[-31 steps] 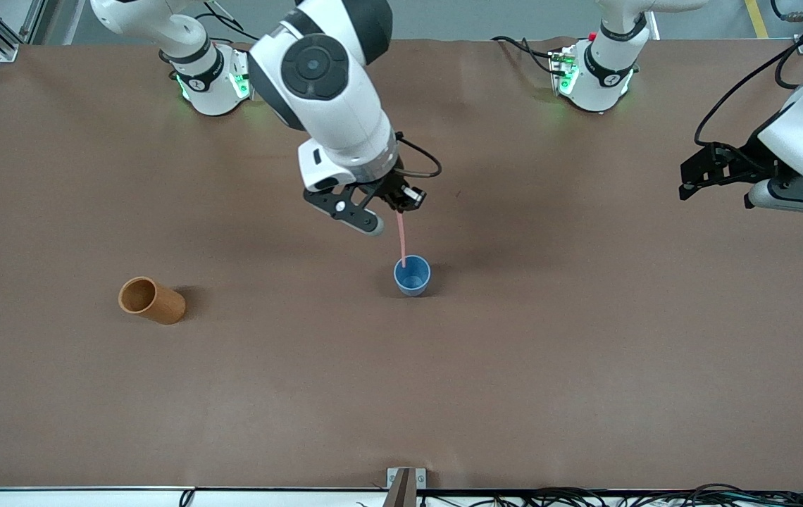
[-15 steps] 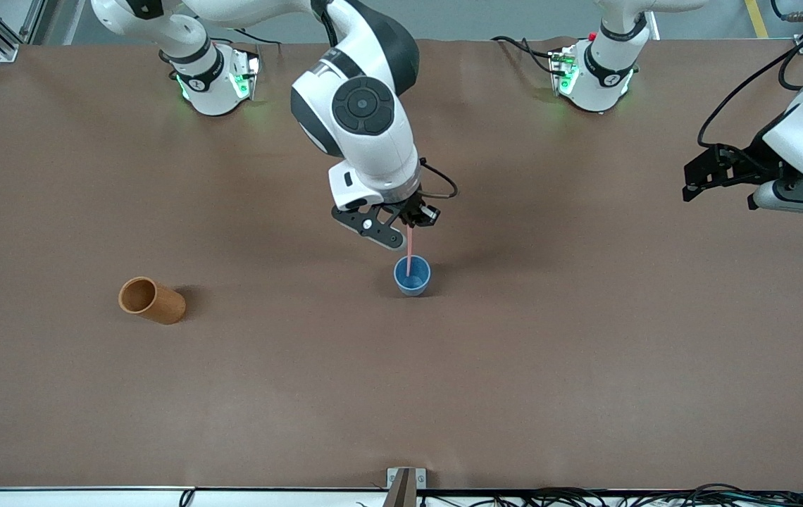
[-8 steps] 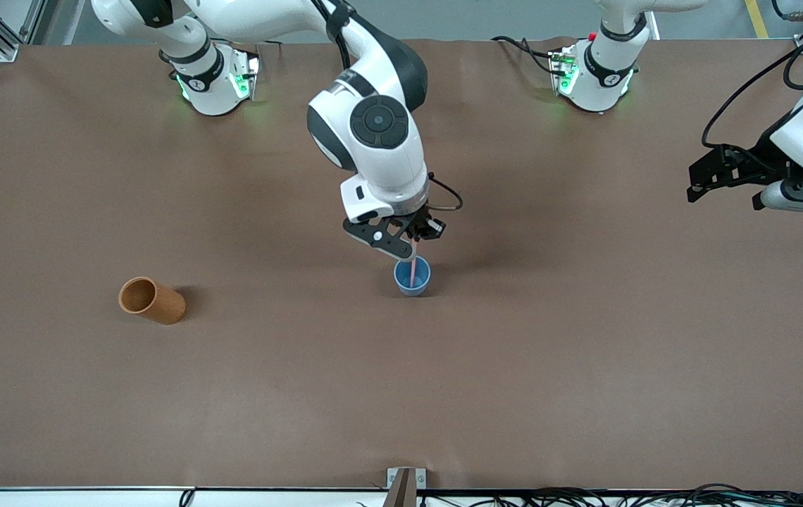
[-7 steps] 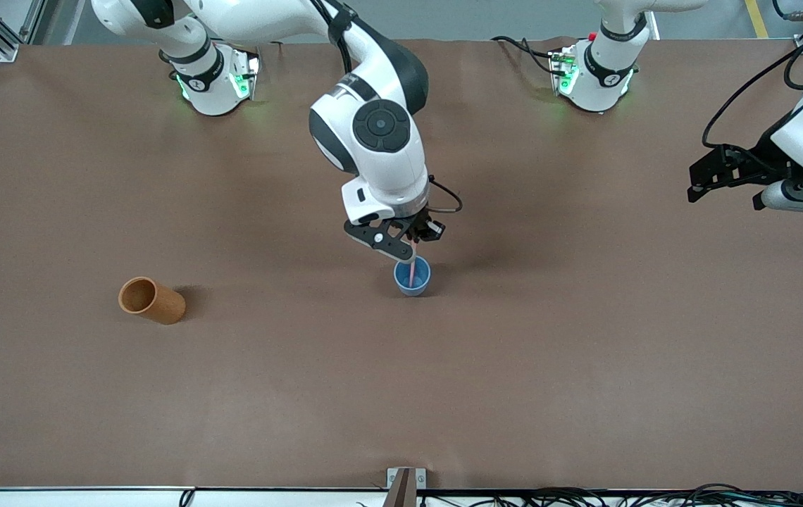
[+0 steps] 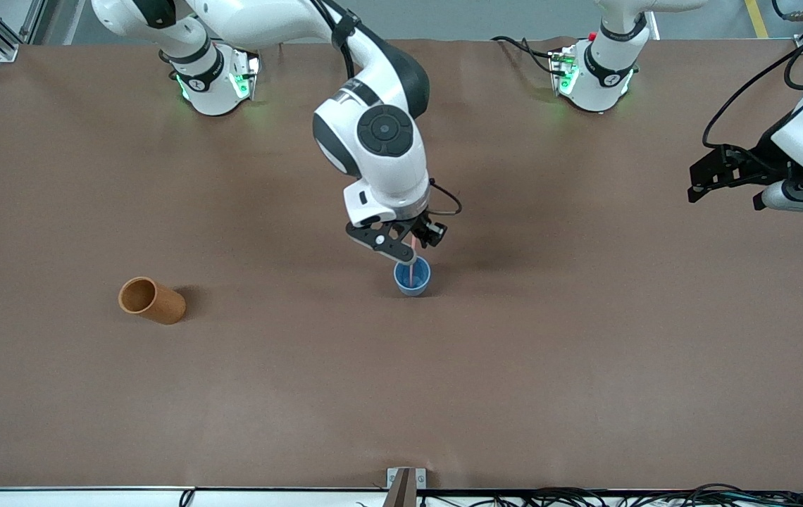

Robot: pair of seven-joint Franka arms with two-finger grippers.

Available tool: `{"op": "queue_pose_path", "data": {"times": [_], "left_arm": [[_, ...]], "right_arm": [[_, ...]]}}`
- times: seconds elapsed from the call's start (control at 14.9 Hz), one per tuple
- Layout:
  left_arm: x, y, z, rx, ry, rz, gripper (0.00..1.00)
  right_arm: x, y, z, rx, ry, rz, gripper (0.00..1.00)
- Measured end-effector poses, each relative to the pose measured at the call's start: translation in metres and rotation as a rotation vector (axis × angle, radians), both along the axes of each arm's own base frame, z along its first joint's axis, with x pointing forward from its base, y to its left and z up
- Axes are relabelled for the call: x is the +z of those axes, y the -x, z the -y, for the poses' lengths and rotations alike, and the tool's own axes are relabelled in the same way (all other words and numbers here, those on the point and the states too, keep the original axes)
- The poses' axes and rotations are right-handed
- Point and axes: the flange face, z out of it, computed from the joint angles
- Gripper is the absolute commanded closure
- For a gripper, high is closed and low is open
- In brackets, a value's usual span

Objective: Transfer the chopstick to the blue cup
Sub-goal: 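Open the right gripper to release the chopstick and pull away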

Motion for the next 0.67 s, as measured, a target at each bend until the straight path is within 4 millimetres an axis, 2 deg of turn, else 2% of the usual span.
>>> {"op": "queue_pose_path", "data": {"times": [0.13,0.27,0.34,0.47,0.6,0.67], "left_arm": [[0.000,0.000,0.000,0.001,0.000,0.000,0.00],[0.000,0.000,-0.001,0.001,0.000,0.003,0.00],[0.000,-0.001,-0.001,0.001,0.001,0.004,0.00],[0.000,-0.001,-0.001,0.001,0.001,0.006,0.00],[0.000,-0.001,-0.001,0.002,0.001,0.006,0.00],[0.000,-0.001,-0.001,0.002,0.001,0.006,0.00]], "right_arm": [[0.011,-0.012,0.013,0.009,-0.010,0.016,0.00],[0.031,-0.017,0.025,0.051,-0.012,0.033,0.00],[0.045,-0.018,0.038,0.093,0.006,0.022,0.00],[0.079,-0.029,0.082,0.152,0.042,-0.007,0.00],[0.116,-0.050,0.148,0.164,0.059,-0.002,0.00],[0.131,-0.060,0.189,0.171,0.069,0.010,0.00]]}}
